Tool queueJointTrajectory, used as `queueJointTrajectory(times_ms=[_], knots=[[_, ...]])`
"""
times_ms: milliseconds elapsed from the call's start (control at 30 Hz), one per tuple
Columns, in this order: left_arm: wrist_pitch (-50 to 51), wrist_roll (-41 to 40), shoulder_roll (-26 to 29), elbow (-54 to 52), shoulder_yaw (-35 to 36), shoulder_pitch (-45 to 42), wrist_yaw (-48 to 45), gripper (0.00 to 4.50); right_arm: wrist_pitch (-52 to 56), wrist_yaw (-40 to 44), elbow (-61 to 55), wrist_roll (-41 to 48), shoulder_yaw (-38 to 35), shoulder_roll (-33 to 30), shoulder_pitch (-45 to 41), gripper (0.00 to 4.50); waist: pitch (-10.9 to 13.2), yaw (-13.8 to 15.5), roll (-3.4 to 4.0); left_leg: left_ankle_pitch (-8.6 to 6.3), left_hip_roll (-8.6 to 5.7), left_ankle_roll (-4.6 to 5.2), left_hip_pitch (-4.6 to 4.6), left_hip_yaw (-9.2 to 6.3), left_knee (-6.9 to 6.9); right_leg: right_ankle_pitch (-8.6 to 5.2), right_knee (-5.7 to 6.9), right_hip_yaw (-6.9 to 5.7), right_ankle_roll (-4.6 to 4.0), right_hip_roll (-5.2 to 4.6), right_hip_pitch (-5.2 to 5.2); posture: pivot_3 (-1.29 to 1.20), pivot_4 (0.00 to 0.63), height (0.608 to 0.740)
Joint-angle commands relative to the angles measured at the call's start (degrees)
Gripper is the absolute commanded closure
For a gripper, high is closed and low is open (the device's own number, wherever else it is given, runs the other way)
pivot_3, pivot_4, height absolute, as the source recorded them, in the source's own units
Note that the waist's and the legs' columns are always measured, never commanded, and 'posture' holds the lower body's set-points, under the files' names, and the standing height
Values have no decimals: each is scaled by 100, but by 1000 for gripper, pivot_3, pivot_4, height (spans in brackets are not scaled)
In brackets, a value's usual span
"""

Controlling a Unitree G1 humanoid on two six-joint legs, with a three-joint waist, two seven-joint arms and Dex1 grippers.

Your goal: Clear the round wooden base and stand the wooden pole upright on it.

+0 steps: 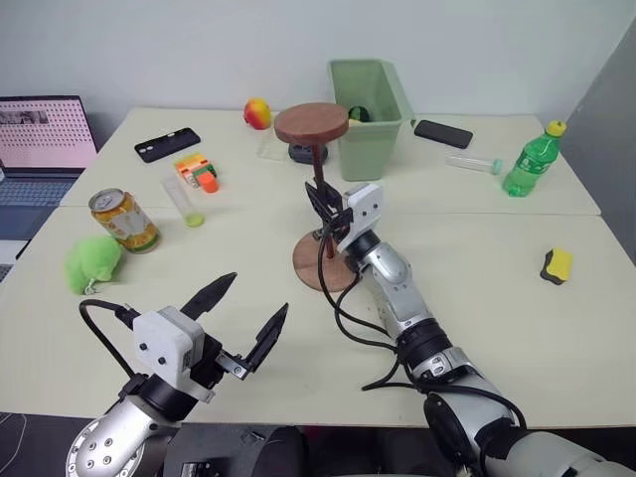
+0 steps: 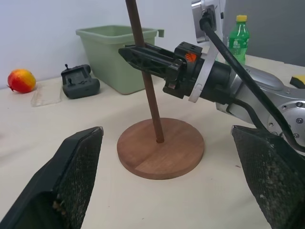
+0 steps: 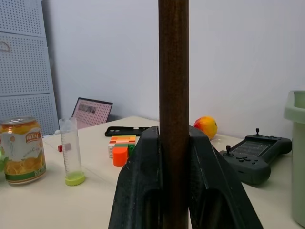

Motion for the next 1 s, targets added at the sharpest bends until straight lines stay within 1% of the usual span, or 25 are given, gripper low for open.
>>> queueJointTrajectory(times_ms=[33,233,400,467,633,833,1000], knots=[[-44,0,46,-217,4,-35,44,0,1012,150,-473,-137,193,-104,398,4226,-2,4,0,0,0,0,0,0,0,0,0,0,0,0,0,0,150,740],[-68,7,34,-176,4,-53,45,0,2643,498,-1984,-94,460,-516,1070,4226,-42,32,1,-1,3,-1,-3,0,-4,-1,-14,1,1,-2,1,0,150,740],[-74,28,30,-91,-18,-163,48,0,3588,433,-2337,-170,521,-621,1286,4226,-83,29,-2,-2,2,0,5,-1,-6,-1,-15,-1,0,0,7,0,150,740],[-67,38,27,-69,-42,-206,47,0,3770,380,-2301,-178,491,-588,1243,4226,-106,28,0,-2,1,0,7,-2,-6,-1,-15,0,-1,3,10,0,150,740],[-62,67,14,-32,-81,-269,53,0,3788,268,-2004,-141,353,-429,960,4226,-129,23,-3,-3,0,2,16,-2,-12,-2,-25,-2,-2,5,21,0,150,740],[-50,66,30,29,-84,-377,51,0,3225,271,-1519,-138,163,-320,498,4226,-129,6,-2,-3,-1,2,16,-3,-13,-2,-27,-3,-2,6,21,0,150,740],[-44,79,19,67,-126,-447,64,0,2954,295,-1226,-120,76,-220,261,4226,-125,-6,3,-3,1,2,15,-6,-14,-2,-28,-4,-3,6,20,0,150,740]])
